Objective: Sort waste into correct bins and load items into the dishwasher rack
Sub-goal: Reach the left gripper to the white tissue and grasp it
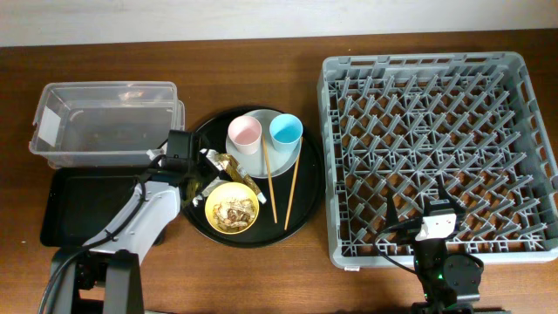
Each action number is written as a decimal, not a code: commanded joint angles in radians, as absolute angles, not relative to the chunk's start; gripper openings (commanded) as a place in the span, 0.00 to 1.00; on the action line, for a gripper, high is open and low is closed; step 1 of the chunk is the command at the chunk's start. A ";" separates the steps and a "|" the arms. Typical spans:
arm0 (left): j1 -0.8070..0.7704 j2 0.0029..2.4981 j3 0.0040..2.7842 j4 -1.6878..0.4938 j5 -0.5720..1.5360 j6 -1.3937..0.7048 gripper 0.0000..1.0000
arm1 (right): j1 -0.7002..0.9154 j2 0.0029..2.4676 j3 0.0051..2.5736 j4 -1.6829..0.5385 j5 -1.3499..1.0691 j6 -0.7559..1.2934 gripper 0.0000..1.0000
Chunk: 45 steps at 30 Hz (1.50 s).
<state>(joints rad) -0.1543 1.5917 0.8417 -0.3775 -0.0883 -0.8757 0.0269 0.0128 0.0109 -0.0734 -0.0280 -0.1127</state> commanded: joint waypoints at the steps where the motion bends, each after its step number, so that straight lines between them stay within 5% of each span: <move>1: -0.154 1.607 0.815 -0.337 -0.133 -0.894 0.59 | 0.032 0.008 0.006 -0.076 -0.038 -0.116 0.98; 9: -0.154 1.697 0.813 -0.280 -0.136 -0.894 0.59 | 0.032 0.008 0.006 -0.076 -0.038 -0.116 0.98; 13: -0.154 1.699 0.814 -0.280 -0.126 -0.893 0.21 | 0.032 0.008 0.006 -0.076 -0.038 -0.116 0.98; 17: -0.154 1.699 0.814 -0.281 -0.090 -0.893 0.19 | 0.032 0.008 0.006 -0.076 -0.038 -0.116 0.98; 20: -0.154 1.691 0.814 -0.286 -0.090 -0.893 0.01 | 0.032 0.008 0.006 -0.076 -0.038 -0.116 0.98; 37: -0.153 1.123 0.815 -0.433 -0.095 -0.831 0.01 | 0.032 0.008 0.006 -0.076 -0.038 -0.116 0.98; 45: -0.154 1.295 0.812 -0.464 -0.063 -0.791 0.06 | 0.032 0.008 0.006 -0.076 -0.038 -0.116 0.98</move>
<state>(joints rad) -0.1551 1.1881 0.8207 -0.4652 -0.0994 -0.8188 0.0269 0.0128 0.0109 -0.0734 -0.0280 -0.1123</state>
